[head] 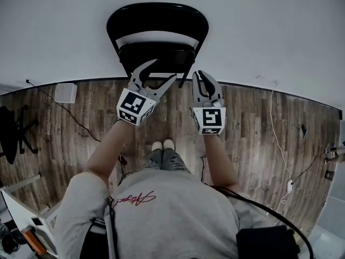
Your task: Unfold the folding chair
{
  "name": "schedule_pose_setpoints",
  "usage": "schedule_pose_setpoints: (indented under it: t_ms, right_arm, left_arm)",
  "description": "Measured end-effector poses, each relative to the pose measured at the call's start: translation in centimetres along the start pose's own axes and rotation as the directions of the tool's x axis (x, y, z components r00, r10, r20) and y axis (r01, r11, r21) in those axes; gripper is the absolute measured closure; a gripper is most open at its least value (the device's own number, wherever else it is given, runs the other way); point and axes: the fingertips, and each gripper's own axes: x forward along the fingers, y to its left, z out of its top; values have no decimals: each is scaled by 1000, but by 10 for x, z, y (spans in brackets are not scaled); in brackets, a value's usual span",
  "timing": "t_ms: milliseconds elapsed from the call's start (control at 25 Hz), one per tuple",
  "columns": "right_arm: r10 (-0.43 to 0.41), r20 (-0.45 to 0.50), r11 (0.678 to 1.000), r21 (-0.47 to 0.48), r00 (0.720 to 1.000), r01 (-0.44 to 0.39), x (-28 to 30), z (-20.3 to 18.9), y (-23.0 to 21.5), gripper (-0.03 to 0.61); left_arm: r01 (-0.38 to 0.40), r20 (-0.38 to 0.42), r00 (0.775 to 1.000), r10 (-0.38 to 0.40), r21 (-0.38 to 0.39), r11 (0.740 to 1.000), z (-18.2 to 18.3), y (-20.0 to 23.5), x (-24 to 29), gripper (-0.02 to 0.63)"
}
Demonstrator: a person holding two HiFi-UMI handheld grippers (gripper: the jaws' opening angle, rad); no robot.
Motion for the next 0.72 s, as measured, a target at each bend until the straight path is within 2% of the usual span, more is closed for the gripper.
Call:
schedule_pose_setpoints:
  t_ms: [40,80,120,160,280,360,400,440,520,560,600,640,720]
  right_arm:
    - [-15,-11,1000,14,1000,15,15,-11,-11,513]
    - [-27,-30,999,28,999,28,29,-24,-23,395]
    - [-33,-58,999,39,998,35,41,-39,-33,370]
    - [-35,-89,998,45,995,39,53,-53,-43,368]
    - [-32,-174,999,35,984,38,87,-91,-70,367]
    - [-21,-230,999,38,973,30,105,-114,-82,367]
    - [-16,-259,999,39,966,26,113,-126,-87,367]
    - [-12,-287,999,39,958,25,122,-138,-90,367]
    - [-12,-338,999,44,941,28,141,-159,-97,367]
    - [-15,-357,998,54,934,36,150,-167,-101,367]
    - [-19,-371,996,72,928,49,158,-174,-105,367]
    - [-22,-380,993,99,925,64,165,-180,-109,367]
    - [-12,-392,986,147,920,75,176,-190,-114,367]
  left_arm:
    - [34,-53,998,-32,37,999,-13,13,14,308]
    - [69,-123,991,-57,91,993,-30,27,26,293]
    - [107,-208,975,-74,151,983,-51,41,37,277]
    - [151,-300,950,-84,207,967,-71,54,48,263]
    - [260,-527,849,-47,338,904,-120,95,75,227]
    - [310,-627,779,-6,376,873,-146,119,90,220]
    - [339,-672,741,-2,371,864,-159,128,97,218]
    - [374,-716,698,-11,351,858,-172,134,102,216]
    - [452,-808,588,-43,284,846,-201,141,105,216]
    - [489,-847,529,-50,257,834,-216,142,104,216]
    - [522,-875,483,-43,248,816,-227,143,104,214]
    - [549,-890,456,-23,261,794,-235,145,104,212]
    - [582,-899,437,18,298,757,-244,150,108,213]
